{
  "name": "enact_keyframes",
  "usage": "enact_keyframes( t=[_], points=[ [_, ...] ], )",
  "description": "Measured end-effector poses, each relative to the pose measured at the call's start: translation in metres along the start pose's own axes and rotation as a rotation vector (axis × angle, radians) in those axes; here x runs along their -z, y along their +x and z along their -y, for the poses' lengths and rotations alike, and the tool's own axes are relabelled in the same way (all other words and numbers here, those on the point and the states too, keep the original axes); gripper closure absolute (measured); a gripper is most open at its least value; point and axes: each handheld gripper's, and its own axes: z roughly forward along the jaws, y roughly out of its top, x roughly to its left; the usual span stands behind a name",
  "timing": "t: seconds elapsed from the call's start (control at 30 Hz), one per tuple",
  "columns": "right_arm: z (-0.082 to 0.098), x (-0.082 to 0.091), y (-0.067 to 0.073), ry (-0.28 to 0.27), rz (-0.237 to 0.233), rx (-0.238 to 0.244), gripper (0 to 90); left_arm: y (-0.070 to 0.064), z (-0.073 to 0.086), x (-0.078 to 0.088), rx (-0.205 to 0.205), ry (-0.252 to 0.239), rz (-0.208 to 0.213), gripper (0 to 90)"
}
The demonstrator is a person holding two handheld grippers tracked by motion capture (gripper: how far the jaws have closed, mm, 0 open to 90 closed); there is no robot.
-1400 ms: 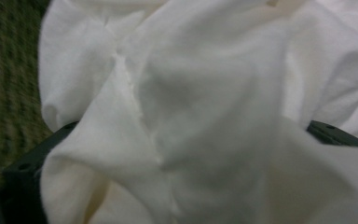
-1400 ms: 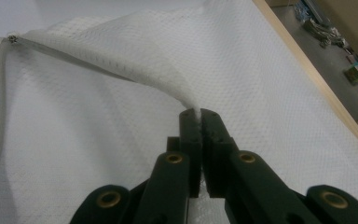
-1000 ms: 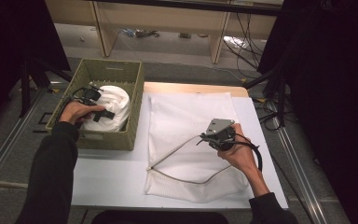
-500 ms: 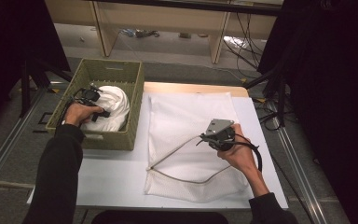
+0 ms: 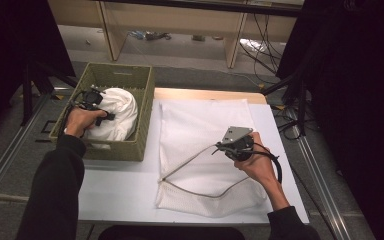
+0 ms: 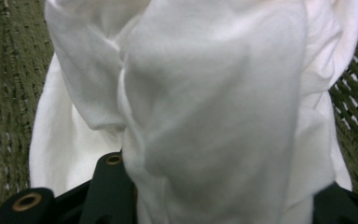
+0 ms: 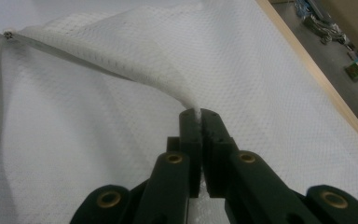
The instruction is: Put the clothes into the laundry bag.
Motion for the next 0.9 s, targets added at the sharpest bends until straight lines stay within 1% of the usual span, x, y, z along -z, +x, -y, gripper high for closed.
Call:
enact_keyframes(
  t=[0.07, 0.1, 0.17, 0.2, 0.23, 0.27, 0.3, 0.33, 0.37, 0.43, 0.47, 0.53, 0.6, 0.63, 0.7, 0.73, 0.77, 0.8, 0.83, 0.9],
  points=[
    [0.000, 0.000, 0.001, 0.006, -0.002, -0.007, 89.0, 0.001, 0.000, 0.002, 0.006, -0.008, 0.000, 54.7],
    [0.000, 0.000, 0.000, 0.005, -0.002, -0.001, 89.0, 0.003, -0.001, 0.006, 0.018, -0.030, -0.001, 55.2],
    [0.000, 0.000, 0.000, 0.005, -0.001, -0.012, 89.0, 0.004, -0.003, 0.012, 0.040, -0.064, -0.019, 55.5],
    [0.001, 0.000, -0.001, 0.004, 0.000, -0.003, 89.0, 0.006, -0.004, 0.015, 0.051, -0.080, -0.015, 55.5],
    [0.001, 0.000, 0.000, 0.007, 0.002, -0.019, 89.0, 0.007, -0.003, 0.018, 0.066, -0.105, -0.012, 55.5],
    [0.001, 0.000, -0.001, 0.004, 0.001, -0.011, 89.0, 0.007, -0.003, 0.021, 0.081, -0.128, -0.014, 55.5],
    [0.001, 0.000, -0.001, 0.002, 0.002, -0.013, 89.0, 0.007, -0.004, 0.022, 0.086, -0.139, -0.017, 55.5],
    [0.001, 0.001, 0.000, 0.003, 0.004, -0.020, 89.1, 0.005, -0.005, 0.025, 0.077, -0.147, -0.022, 55.5],
    [0.001, 0.001, -0.001, -0.001, 0.007, -0.009, 89.0, 0.005, -0.006, 0.026, 0.076, -0.158, -0.023, 55.6],
    [0.001, 0.001, 0.000, 0.003, 0.008, -0.022, 89.1, 0.004, -0.006, 0.029, 0.096, -0.193, -0.009, 55.7],
    [0.001, 0.001, 0.000, 0.004, 0.009, -0.022, 89.1, 0.005, -0.007, 0.031, 0.101, -0.187, 0.000, 55.7],
    [0.001, 0.000, 0.000, 0.006, 0.004, -0.023, 89.1, 0.004, -0.008, 0.034, 0.122, -0.214, 0.006, 55.7],
    [0.001, 0.000, -0.001, 0.000, 0.008, -0.011, 89.1, 0.006, -0.008, 0.040, 0.098, -0.223, 0.012, 55.6],
    [0.001, 0.000, -0.001, 0.003, 0.001, -0.022, 89.1, 0.003, -0.009, 0.039, 0.142, -0.266, 0.020, 55.6],
    [0.001, 0.000, 0.000, 0.008, 0.005, -0.021, 89.1, 0.002, -0.012, 0.042, 0.156, -0.281, 0.024, 55.6],
    [0.001, -0.002, -0.002, 0.003, 0.003, 0.002, 89.1, 0.001, -0.014, 0.043, 0.145, -0.285, 0.014, 55.6],
    [0.000, -0.002, -0.001, 0.004, 0.002, -0.006, 89.1, 0.000, -0.017, 0.044, 0.113, -0.274, 0.008, 55.6],
    [0.000, -0.002, -0.001, 0.005, 0.000, -0.006, 89.1, -0.002, -0.020, 0.045, 0.110, -0.277, 0.008, 55.6],
    [0.000, -0.002, -0.001, 0.001, -0.001, 0.006, 89.1, -0.004, -0.023, 0.046, 0.104, -0.275, 0.009, 55.6],
    [0.000, -0.002, -0.001, 0.000, 0.000, 0.005, 89.1, -0.009, -0.029, 0.049, 0.099, -0.279, 0.019, 55.7]
  ],
)
